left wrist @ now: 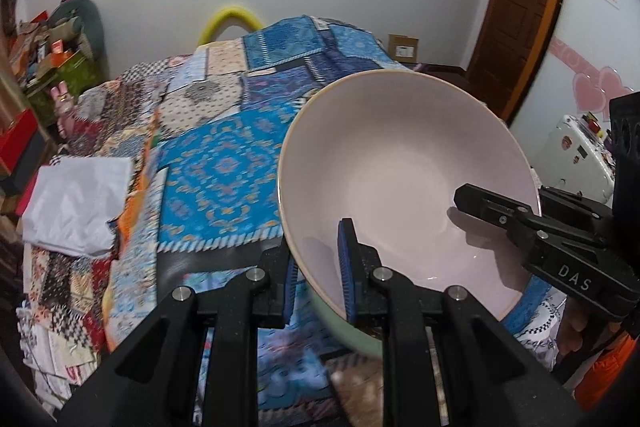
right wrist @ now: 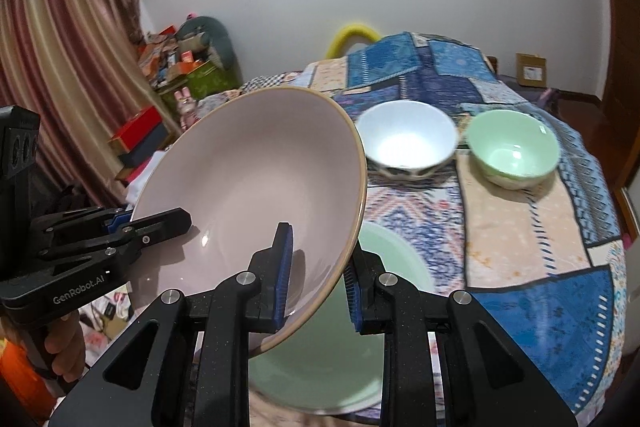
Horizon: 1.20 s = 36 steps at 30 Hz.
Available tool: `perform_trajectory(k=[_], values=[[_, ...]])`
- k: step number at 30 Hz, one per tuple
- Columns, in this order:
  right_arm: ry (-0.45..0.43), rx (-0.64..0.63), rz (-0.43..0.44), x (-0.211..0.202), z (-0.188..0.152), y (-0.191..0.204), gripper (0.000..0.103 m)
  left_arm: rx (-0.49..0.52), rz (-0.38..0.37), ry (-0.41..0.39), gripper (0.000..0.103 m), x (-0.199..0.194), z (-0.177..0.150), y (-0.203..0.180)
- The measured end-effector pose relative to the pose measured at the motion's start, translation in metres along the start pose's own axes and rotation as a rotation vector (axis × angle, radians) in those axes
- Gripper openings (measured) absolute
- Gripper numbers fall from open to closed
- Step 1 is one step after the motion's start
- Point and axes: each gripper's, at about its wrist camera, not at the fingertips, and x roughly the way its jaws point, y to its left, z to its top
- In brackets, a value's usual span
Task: Organize plates and bowls
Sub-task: 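Lift the pink bowl and carry it beside the plate stack with both grippers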
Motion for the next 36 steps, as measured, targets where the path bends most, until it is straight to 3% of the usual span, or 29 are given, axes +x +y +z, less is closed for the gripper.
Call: perform_trajectory(k=[15, 36], values=[[0.087, -0.083, 0.117, 0.053, -0.007, 0.07, 0.022, -0.121, 0.109, 0.03, 0.019, -0.018, -0.044, 0.087], [0.291, -0.146, 0.121, 0.122, -0.041, 0.105, 0.022, -0.245, 0.114, 0.196, 0.019, 0.036, -0.098, 0.146]])
